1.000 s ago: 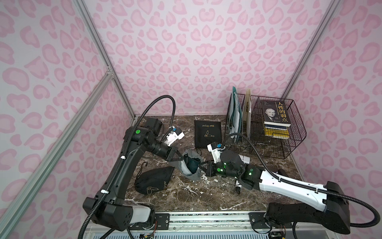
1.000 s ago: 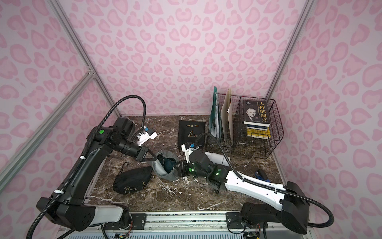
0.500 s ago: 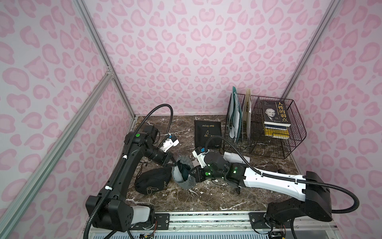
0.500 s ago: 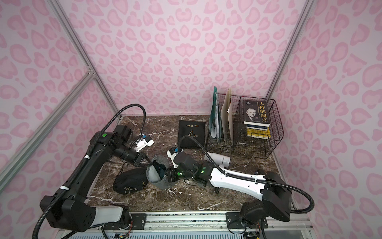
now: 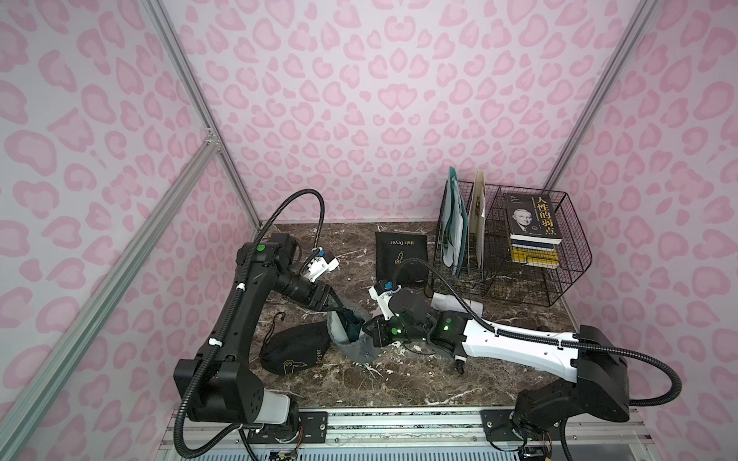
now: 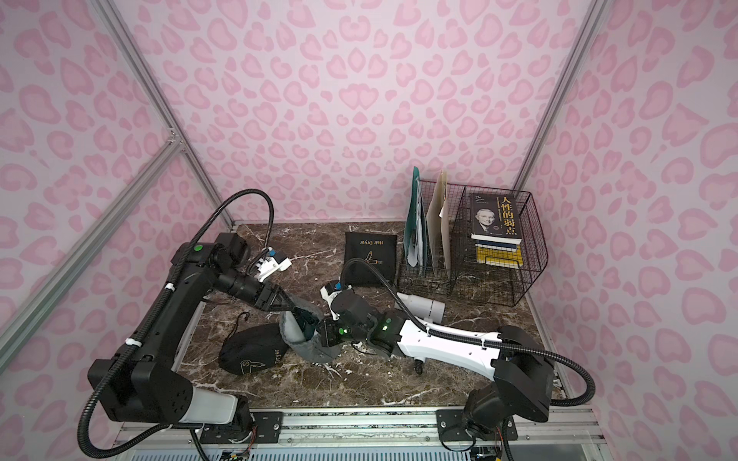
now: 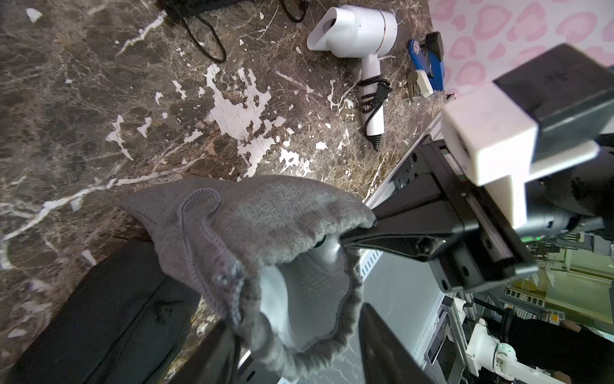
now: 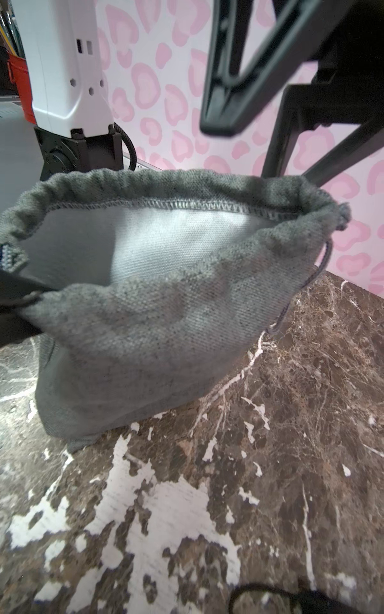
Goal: Pack away hair dryers
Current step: Place the drawstring bag at the center of the board, then pull the drawstrings on both sides of the drawstring bag.
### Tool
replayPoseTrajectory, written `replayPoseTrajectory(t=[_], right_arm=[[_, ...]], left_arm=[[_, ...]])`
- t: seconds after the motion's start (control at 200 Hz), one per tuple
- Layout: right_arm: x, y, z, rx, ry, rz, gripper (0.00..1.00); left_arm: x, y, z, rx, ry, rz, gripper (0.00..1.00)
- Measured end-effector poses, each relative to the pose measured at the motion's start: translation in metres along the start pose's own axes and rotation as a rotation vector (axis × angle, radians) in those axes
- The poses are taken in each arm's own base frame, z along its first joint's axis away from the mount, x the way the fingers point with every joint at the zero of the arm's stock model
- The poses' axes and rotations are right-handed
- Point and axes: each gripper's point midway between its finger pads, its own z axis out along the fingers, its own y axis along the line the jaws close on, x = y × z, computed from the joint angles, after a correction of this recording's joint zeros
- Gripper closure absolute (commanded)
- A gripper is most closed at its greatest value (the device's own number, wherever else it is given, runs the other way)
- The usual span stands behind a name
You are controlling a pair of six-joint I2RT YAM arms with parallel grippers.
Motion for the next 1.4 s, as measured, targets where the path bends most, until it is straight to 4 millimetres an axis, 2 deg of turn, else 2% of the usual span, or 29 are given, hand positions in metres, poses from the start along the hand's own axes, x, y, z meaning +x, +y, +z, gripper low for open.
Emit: replayPoseTrajectory(t=[0.14, 0.415, 0.59, 0.975, 1.01, 1.095, 1.19, 1.4], right_arm=[[-0.002, -0.001, 0.000, 0.001, -0.004, 0.002, 1.00], [-0.002, -0.003, 0.001, 0.005, -0.002, 0.001, 1.00], [-0.002, -0.002, 0.003, 0.002, -0.002, -0.006, 1.00], [-0.008, 0.000, 0.006, -0.006, -0.015, -0.014, 1.00], [-0.008, 0.000, 0.006, -0.006, -0.015, -0.014, 1.00], [-0.008, -0.001, 0.006, -0.005, -0.015, -0.017, 1.00], [-0.009, -0.001, 0.006, -0.005, -0.015, -0.016, 1.00], [-0.009, -0.003, 0.007, -0.002, -0.015, -0.016, 1.00]], left_arm=[[-0.007, 0.001, -0.010, -0.029, -0.036, -0.010, 0.28], [-0.018, 0.028, -0.001, -0.093, -0.029, -0.135, 0.28], [-0.026, 0.038, 0.003, -0.105, -0.039, -0.195, 0.34], [-0.027, 0.040, 0.015, -0.046, -0.014, -0.248, 0.64], [-0.027, 0.040, 0.015, -0.044, -0.011, -0.250, 0.64], [-0.026, 0.040, 0.017, -0.042, -0.006, -0.255, 0.78], [-0.025, 0.041, 0.017, -0.041, -0.004, -0.257, 0.87], [-0.032, 0.037, 0.011, -0.048, -0.024, -0.239, 0.98]])
